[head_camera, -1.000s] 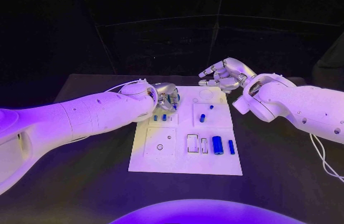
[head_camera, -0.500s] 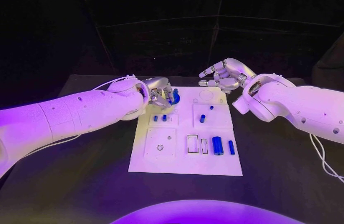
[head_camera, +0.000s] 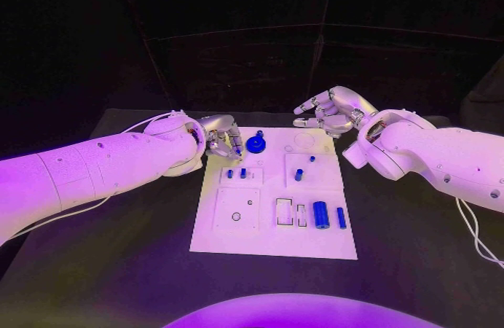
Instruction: Assemble the parts on the task board
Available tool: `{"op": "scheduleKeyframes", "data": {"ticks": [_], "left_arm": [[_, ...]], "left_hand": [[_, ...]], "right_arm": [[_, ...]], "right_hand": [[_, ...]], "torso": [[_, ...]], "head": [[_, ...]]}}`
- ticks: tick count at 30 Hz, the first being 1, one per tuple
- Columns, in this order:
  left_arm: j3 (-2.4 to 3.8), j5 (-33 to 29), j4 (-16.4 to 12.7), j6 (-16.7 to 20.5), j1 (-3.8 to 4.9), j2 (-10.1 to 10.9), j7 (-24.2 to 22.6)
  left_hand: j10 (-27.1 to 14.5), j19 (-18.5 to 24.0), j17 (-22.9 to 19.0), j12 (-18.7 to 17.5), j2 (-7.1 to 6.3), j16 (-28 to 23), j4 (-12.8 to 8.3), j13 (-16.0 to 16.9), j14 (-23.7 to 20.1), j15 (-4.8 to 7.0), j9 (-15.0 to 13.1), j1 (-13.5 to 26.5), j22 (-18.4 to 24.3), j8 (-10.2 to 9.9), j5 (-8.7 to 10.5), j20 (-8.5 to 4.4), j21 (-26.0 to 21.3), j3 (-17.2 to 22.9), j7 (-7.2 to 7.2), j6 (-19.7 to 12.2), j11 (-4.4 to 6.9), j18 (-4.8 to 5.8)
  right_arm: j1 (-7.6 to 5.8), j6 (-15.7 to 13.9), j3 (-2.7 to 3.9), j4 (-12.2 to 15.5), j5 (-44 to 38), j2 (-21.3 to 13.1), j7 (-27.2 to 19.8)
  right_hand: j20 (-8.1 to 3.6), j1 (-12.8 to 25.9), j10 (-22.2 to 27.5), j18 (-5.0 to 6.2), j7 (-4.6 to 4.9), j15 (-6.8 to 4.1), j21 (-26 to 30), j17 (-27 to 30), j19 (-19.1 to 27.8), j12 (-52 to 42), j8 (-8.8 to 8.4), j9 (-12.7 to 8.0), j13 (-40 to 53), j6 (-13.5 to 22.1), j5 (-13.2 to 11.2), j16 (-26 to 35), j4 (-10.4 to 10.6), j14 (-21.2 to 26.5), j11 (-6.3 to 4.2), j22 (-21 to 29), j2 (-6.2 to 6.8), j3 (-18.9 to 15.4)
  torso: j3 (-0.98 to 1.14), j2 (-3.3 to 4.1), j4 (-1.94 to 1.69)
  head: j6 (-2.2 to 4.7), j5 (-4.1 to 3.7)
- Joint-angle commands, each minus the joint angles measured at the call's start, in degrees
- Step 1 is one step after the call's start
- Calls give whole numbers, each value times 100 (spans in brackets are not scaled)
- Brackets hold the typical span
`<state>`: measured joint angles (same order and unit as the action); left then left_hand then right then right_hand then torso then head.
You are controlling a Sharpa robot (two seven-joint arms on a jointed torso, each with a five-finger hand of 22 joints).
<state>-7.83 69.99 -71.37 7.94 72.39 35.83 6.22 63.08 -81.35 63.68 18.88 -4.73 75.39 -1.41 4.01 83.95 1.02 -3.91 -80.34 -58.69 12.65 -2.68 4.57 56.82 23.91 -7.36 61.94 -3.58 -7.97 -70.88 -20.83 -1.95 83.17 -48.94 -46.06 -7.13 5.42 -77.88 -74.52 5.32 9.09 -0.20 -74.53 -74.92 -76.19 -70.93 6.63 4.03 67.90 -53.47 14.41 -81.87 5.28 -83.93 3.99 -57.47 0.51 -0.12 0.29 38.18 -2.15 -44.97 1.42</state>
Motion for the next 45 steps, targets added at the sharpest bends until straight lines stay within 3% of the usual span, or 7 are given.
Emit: {"op": "scheduleKeyframes", "data": {"ticks": [1,8,45], "left_arm": [[1,-94,47,-215,-22,-17,10],[0,-99,177,-238,-59,-81,6],[0,-99,312,-443,-72,-270,156]], "left_hand": [[44,32,-11,-25,-15,17,0,-10,108,17,-7,65,-2,-24,-14,-12,12,32,-4,31,-6,90],[43,37,-13,-31,-21,17,-1,-11,107,17,-6,76,6,-31,-14,-12,2,36,-3,29,-6,88],[82,32,-26,-43,-61,24,-39,-3,100,23,-11,121,-58,-53,-10,-15,58,51,9,57,5,97]], "right_arm": [[-10,30,3,5,14,-1,-71],[-9,31,3,6,14,-8,-71],[-9,42,3,-21,14,30,-74]], "right_hand": [[1,43,32,75,-1,-37,21,-201,25,-11,27,-8,-8,30,34,33,25,-313,-1,8,-20,-21],[1,43,32,75,-1,-37,21,-201,25,-11,27,-8,-8,30,34,33,25,-313,-1,8,-20,-21],[1,43,32,75,-1,-37,21,-201,25,-11,27,-8,-8,30,34,33,25,-313,-1,8,-20,-21]], "torso": [[-3,6,6],[11,6,7],[10,5,3]], "head": [[2,-1],[-8,6],[-39,-15]]}}
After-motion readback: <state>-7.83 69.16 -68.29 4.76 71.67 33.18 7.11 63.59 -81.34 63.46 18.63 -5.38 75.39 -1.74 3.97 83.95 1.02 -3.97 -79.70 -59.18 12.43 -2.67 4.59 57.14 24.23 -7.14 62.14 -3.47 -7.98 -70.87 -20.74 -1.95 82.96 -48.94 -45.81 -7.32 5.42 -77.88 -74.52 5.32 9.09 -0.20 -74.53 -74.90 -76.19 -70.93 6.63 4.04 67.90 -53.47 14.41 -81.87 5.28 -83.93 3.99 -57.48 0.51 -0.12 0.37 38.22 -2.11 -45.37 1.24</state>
